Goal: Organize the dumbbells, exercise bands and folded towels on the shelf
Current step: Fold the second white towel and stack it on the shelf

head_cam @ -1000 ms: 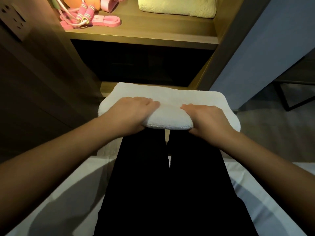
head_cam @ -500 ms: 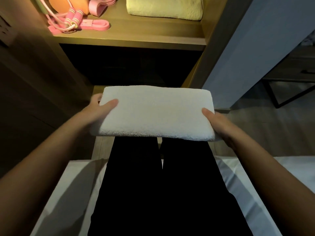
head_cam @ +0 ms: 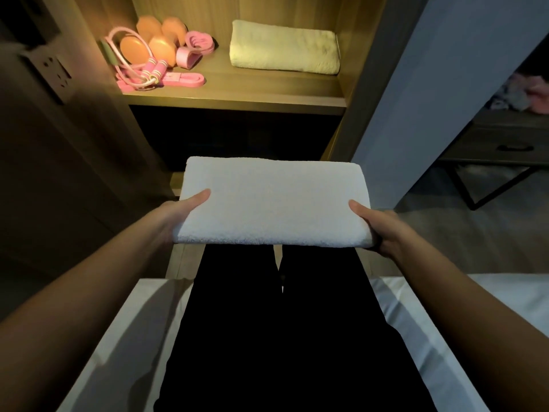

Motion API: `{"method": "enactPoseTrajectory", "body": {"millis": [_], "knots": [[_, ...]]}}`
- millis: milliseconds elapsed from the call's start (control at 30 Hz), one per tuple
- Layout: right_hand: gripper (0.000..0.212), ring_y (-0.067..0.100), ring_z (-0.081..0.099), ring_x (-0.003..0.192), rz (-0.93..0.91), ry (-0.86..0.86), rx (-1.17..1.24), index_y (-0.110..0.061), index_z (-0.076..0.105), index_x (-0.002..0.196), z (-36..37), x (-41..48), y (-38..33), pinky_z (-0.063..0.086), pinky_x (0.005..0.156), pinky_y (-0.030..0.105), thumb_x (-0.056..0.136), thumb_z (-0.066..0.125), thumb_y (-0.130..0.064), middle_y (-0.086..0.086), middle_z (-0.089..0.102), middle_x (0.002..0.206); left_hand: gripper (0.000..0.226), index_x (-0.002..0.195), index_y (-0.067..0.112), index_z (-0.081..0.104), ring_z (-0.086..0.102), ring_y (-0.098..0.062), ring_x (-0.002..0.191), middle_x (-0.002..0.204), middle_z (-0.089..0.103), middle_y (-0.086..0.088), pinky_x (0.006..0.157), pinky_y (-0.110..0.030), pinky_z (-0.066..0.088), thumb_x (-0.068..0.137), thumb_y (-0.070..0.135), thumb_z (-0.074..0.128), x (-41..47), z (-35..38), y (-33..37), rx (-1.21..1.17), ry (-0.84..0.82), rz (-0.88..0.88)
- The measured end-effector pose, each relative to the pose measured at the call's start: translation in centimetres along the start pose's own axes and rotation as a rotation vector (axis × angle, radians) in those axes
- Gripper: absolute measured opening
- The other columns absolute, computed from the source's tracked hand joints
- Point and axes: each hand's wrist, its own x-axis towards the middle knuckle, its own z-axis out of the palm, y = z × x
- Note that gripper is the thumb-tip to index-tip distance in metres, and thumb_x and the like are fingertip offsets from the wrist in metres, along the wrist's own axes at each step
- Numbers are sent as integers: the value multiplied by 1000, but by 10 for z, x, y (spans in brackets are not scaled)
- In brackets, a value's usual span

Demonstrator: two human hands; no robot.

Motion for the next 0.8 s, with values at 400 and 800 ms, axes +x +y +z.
{"method": "enactPoseTrajectory", "body": {"millis": [400,800], "knots": [[62,24,61,108,-291,86,81,-13,44,135,14,62,-73,54,90,42,84,74,-33,6,58,124,45,126,8,54,60,-13,83,104,62,-3,62,-26,46,94,38,61,44,19,86,25,209,426],[33,21,67,104,-389,33,343,-15,62,120,53,213,-200,55,82,34,89,68,-21,5,70,114,43,120,9,58,62,-23,90,108,64,-8,77,-35,48,97,45,51,196,33,230,102,328,465]]}}
